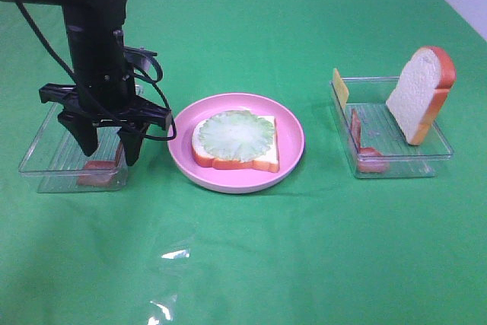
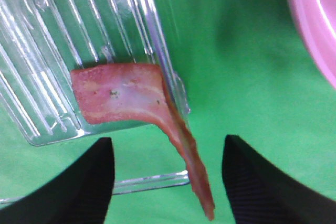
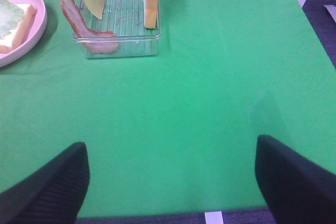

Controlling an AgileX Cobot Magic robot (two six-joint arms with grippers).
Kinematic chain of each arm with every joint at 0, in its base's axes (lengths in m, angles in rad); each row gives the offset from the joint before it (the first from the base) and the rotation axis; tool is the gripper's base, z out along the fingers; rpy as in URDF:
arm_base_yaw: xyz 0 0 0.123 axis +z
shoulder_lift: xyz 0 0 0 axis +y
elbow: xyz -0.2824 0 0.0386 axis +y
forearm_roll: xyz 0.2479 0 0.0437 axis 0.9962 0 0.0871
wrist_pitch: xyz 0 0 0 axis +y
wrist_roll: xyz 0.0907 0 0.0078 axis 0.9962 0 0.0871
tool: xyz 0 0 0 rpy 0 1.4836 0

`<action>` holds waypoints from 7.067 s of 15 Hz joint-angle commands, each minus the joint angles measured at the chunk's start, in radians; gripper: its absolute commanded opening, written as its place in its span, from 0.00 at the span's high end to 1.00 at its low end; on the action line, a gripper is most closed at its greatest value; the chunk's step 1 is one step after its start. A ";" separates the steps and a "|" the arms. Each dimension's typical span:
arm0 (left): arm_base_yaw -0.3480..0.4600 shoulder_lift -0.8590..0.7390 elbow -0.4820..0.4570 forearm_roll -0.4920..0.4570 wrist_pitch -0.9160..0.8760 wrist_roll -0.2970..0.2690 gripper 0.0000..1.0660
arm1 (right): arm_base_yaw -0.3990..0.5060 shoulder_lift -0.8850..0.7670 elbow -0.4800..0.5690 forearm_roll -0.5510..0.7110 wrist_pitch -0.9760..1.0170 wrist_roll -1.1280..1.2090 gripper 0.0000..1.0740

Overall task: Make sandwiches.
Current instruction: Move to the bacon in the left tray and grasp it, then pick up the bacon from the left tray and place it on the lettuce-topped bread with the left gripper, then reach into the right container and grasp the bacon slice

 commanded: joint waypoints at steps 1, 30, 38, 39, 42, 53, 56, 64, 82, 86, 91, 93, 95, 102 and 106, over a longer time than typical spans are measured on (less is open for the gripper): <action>0.003 0.002 0.003 0.003 -0.005 0.002 0.60 | -0.001 -0.028 0.004 0.000 -0.006 0.000 0.22; 0.003 -0.080 0.002 -0.007 -0.054 0.002 1.00 | -0.001 -0.028 0.004 0.000 -0.006 0.000 0.22; 0.000 -0.231 -0.089 -0.138 -0.050 0.087 1.00 | -0.001 -0.028 0.004 0.000 -0.006 0.000 0.22; 0.000 -0.231 -0.150 -0.261 -0.054 0.161 1.00 | -0.001 -0.028 0.004 0.000 -0.006 0.000 0.22; -0.002 -0.194 -0.231 -0.529 -0.063 0.306 1.00 | -0.001 -0.028 0.004 0.000 -0.006 0.000 0.22; -0.049 0.096 -0.265 -0.892 -0.084 0.607 1.00 | -0.001 -0.028 0.004 0.000 -0.006 0.000 0.22; -0.057 0.134 -0.278 -0.895 -0.091 0.618 1.00 | -0.001 -0.028 0.004 0.000 -0.006 0.000 0.22; -0.055 0.166 -0.337 -0.629 -0.116 0.532 1.00 | -0.001 -0.028 0.004 0.000 -0.006 0.000 0.22; -0.056 0.163 -0.343 -0.305 -0.165 0.314 0.41 | -0.001 -0.028 0.004 0.000 -0.006 0.000 0.22; -0.077 0.163 -0.465 -0.155 -0.056 0.245 0.04 | -0.001 -0.028 0.004 0.000 -0.006 0.000 0.22; -0.076 0.160 -0.634 -0.111 0.117 0.177 0.04 | -0.001 -0.028 0.004 0.000 -0.006 0.000 0.22; -0.017 0.117 -0.636 -0.075 0.117 0.186 0.05 | -0.001 -0.028 0.004 0.000 -0.006 0.000 0.22; 0.075 0.103 -0.636 -0.055 0.117 0.189 0.05 | -0.001 -0.028 0.004 0.000 -0.006 0.000 0.22; 0.312 0.105 -0.624 -0.059 0.117 0.190 0.05 | -0.001 -0.028 0.004 0.000 -0.006 0.000 0.22; 0.394 0.105 -0.624 -0.077 0.117 0.198 0.05 | -0.001 -0.028 0.004 0.000 -0.006 0.000 0.22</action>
